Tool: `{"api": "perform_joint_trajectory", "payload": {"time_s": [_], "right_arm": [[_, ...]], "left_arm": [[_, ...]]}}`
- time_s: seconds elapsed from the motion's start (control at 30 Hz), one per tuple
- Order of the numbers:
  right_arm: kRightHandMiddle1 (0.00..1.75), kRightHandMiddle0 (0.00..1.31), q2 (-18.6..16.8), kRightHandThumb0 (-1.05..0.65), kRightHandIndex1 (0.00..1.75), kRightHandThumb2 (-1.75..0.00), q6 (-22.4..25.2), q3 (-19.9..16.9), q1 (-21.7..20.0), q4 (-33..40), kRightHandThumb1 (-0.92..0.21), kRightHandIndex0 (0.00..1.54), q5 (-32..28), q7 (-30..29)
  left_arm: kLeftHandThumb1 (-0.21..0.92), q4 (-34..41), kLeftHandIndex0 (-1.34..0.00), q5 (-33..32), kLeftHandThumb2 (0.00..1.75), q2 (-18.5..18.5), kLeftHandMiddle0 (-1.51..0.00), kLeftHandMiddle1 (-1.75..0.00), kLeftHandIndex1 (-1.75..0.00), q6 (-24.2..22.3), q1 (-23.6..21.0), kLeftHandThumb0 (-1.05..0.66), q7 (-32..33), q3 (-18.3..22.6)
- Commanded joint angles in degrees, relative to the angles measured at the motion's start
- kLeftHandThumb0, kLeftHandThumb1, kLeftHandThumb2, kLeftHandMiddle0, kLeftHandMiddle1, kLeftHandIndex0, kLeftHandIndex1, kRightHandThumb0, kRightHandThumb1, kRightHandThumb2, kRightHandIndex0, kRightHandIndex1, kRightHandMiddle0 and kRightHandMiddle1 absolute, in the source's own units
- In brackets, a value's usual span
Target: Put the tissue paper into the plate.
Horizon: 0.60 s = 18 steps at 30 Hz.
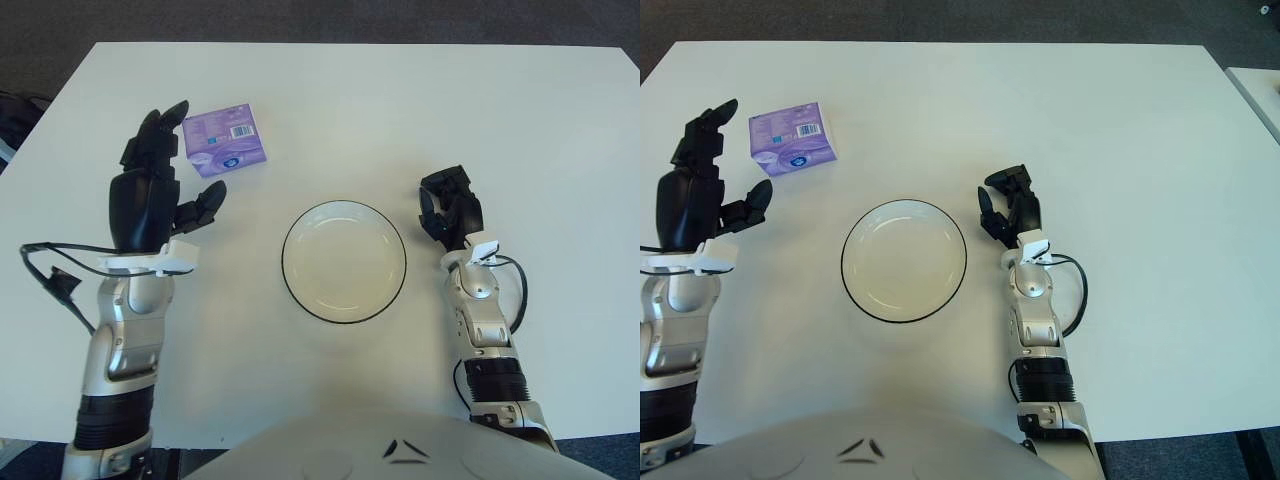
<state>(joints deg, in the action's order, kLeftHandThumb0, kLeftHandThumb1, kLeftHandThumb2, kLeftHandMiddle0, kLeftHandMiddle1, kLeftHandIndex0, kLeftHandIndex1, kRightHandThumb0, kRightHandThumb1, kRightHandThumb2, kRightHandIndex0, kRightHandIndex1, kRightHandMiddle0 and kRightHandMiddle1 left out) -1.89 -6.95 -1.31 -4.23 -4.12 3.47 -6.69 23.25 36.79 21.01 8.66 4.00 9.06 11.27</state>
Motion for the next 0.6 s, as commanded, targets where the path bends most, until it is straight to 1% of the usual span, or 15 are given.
{"api": "perform_joint_trajectory", "payload": {"time_s": [0.0,0.17,0.27,0.33,0.5,0.57], "right_arm": [[1.7,0.23,-0.36,-0.35,0.94,-0.47,3.42,-0.3,2.83,-4.65,-0.92,0.42,-0.38,-0.14],[1.7,0.23,-0.4,-0.35,0.94,-0.47,3.16,-0.22,2.17,-5.8,-0.92,0.43,-0.11,-0.3],[1.69,0.24,-0.44,-0.35,0.94,-0.47,3.0,-0.27,1.77,-6.45,-0.92,0.43,-0.24,-0.25],[1.69,0.24,-0.49,-0.35,0.94,-0.47,2.85,-0.28,1.44,-6.95,-0.92,0.44,-0.28,-0.29],[1.69,0.24,-0.47,-0.35,0.94,-0.47,2.54,-0.36,0.72,-8.01,-0.92,0.44,-0.34,-0.35],[1.69,0.24,-0.52,-0.35,0.94,-0.47,2.5,-0.37,0.56,-8.27,-0.92,0.44,-0.39,-0.34]], "left_arm": [[0.92,0.31,0.0,1.8,0.84,2.16,-0.27,0.0,-0.45,0.23,0.32,-0.76,-0.64,0.66],[0.92,-0.03,0.0,4.71,0.82,6.68,-0.21,0.0,-0.36,-0.53,-1.26,-0.77,-2.52,1.81],[0.92,-0.41,0.0,5.41,0.82,9.39,-0.18,0.0,-0.32,-2.21,-4.32,-0.78,-5.38,1.97],[0.92,-1.13,0.0,7.23,0.84,11.58,-0.18,0.0,-0.28,-3.4,-7.07,-0.79,-7.32,1.33],[0.92,-2.4,0.0,11.6,0.89,14.37,-0.17,0.0,-0.21,-4.83,-9.45,-0.84,-9.02,-0.44],[0.92,-3.46,0.0,13.08,0.9,15.73,-0.15,0.0,-0.17,-5.24,-11.1,-0.85,-10.11,-1.48]]}}
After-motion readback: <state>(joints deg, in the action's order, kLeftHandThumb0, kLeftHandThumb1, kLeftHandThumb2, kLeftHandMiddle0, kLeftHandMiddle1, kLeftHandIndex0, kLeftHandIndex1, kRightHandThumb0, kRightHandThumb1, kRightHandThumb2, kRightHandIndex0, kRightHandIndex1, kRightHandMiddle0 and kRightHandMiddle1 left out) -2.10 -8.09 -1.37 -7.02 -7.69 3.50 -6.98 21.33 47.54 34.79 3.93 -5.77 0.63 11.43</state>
